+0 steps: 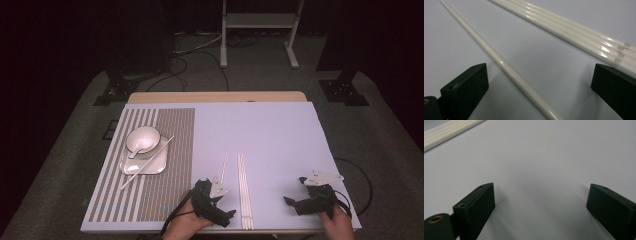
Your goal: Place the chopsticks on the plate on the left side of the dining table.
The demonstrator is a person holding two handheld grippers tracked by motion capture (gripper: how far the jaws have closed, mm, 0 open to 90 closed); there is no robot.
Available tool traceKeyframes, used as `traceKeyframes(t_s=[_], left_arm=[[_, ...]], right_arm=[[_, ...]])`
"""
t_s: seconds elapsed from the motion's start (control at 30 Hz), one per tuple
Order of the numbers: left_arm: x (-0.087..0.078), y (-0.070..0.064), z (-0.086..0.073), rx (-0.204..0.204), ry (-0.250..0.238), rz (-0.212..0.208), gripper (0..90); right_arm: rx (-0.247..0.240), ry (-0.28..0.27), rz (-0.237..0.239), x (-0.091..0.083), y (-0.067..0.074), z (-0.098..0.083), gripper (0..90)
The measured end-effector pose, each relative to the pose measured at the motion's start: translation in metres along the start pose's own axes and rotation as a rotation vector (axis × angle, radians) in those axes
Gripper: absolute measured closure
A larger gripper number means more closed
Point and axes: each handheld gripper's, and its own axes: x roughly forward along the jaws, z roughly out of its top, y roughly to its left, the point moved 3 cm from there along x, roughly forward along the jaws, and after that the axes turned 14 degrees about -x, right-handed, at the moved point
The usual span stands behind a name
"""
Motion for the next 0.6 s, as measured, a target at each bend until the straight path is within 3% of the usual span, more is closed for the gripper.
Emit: traceKeyframes(t_s=[0.6], left_arm=[[-0.024,0.017,-0.022,-0.016,-0.009,0.019,0.1]], right_arm=[[0.0,0.0,0.0,0.0,0.0,0.0,6.8]])
